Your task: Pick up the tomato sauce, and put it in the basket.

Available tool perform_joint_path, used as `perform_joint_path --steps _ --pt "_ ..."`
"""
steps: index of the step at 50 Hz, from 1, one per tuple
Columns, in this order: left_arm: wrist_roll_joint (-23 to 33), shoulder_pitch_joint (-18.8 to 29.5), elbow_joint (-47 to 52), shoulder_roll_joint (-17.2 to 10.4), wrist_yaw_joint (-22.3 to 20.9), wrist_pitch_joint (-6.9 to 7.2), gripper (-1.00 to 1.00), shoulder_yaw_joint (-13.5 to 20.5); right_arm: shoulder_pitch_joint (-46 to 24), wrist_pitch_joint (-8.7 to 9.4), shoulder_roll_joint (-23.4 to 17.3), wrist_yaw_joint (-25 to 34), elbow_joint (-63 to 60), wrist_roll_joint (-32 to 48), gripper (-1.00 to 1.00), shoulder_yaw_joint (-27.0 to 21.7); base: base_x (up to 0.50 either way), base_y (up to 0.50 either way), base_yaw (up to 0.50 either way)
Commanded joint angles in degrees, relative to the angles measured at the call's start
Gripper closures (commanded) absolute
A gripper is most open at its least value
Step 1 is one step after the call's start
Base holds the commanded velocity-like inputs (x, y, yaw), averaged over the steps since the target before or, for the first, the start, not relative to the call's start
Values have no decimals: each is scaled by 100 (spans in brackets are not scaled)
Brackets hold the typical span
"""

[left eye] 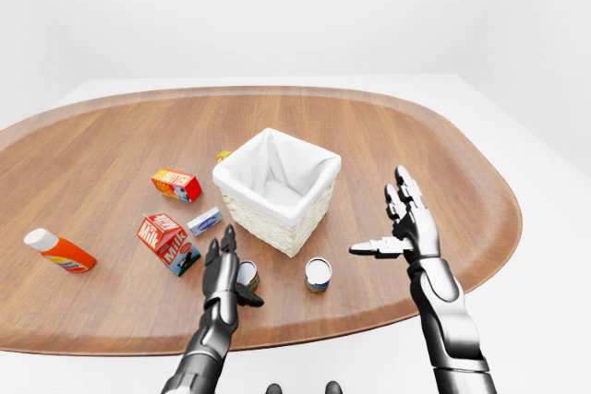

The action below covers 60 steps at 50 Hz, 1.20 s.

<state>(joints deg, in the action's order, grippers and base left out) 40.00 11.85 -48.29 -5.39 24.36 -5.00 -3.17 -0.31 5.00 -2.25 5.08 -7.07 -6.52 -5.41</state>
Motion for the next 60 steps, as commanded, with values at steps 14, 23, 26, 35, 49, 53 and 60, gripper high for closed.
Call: perform_joint_path --steps 14,23,26,35,49,53,60 --pt "-1 75 -180 0 61 0 -100 -9 -15 0 -11 3 -14 -11 -100 -23 0 0 0" --pt "-7 7 -64 4 -5 0 100 -14 -2 0 -11 -7 -79 -13 -100 -25 0 0 0" --pt "-4 -2 -32 2 -17 0 100 -11 -23 0 -10 5 2 -11 -100 -27 0 0 0" --pt "-13 58 -150 -18 20 0 100 7 -19 0 -11 -5 -23 -14 -100 -23 0 0 0" --pt "-4 0 2 -20 -27 0 100 5 -10 0 -11 -8 -46 -15 -100 -25 0 0 0" --pt "-43 -183 473 -10 -242 0 100 34 -5 0 -6 -7 -19 -9 -100 -22 0 0 0" --pt "-107 -492 1284 16 -583 0 100 81 8 0 -3 -12 -39 -8 -100 -17 0 0 0"
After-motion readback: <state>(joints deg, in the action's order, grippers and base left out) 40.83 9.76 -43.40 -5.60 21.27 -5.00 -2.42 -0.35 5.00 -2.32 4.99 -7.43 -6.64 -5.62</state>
